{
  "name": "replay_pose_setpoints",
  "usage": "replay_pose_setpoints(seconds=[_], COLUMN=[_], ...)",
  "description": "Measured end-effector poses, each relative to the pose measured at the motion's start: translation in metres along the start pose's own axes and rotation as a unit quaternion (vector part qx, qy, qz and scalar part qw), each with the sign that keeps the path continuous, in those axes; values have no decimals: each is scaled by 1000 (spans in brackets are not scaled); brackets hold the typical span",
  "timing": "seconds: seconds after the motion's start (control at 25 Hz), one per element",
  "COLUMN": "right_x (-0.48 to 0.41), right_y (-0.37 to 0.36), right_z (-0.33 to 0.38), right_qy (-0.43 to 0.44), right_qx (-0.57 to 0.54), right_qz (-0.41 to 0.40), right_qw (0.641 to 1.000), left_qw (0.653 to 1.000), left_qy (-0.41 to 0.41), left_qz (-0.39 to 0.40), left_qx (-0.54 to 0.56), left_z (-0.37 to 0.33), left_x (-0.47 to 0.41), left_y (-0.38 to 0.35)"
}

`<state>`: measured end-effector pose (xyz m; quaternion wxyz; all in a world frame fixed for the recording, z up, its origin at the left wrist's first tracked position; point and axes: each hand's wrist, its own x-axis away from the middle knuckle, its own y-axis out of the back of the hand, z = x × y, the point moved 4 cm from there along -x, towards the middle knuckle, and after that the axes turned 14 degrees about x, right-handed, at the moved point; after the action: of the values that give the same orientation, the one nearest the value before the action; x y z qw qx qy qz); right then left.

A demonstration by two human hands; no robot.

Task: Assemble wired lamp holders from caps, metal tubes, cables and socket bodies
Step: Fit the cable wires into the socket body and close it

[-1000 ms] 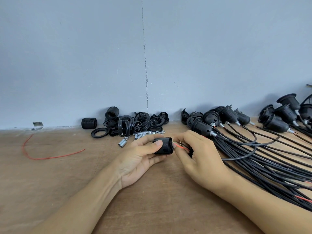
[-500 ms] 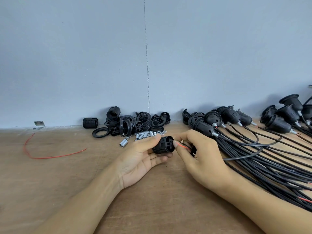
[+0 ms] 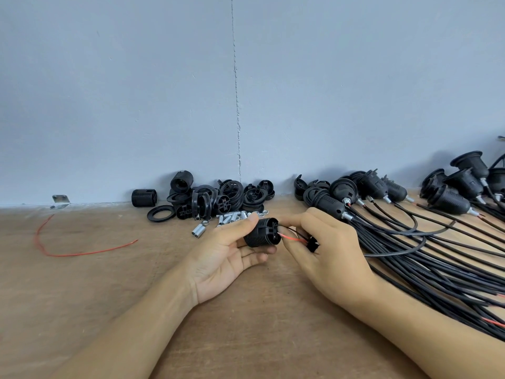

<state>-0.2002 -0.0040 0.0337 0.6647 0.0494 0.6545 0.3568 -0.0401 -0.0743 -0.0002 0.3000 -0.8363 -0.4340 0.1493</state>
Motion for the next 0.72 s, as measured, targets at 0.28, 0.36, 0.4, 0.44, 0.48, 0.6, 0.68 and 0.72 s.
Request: replay_pose_setpoints(seconds=[0.28,0.36,0.4,0.44,0.48,0.6,0.68,0.72], right_x=[-2,-2,-2,-1,0,0,0,0], right_y=[4,3,2,1,1,1,1,0], right_z=[4,4,3,2,1,0,-1,-2], right_qy=[21,12,5,-2,-9,-25,-29,-29], right_qx=[88,82,75,67,58,34,24,20], right_qz=[9,42,63,82,97,115,119,122], right_qw=[996,996,995,994,994,992,992,992], left_qw=[1000,999,999,999,999,999,999,999], left_qy=[-8,-14,-16,-18,-20,-29,-35,-38], left_qz=[-3,-9,-12,-15,-17,-29,-32,-33], left_qx=[-21,-27,-30,-32,-31,-18,-14,-13], left_z=[1,1,1,1,1,1,1,1], left_x=[-2,-2,-1,-1,-1,-1,-1,0], left_y=[1,3,3,3,3,3,3,2])
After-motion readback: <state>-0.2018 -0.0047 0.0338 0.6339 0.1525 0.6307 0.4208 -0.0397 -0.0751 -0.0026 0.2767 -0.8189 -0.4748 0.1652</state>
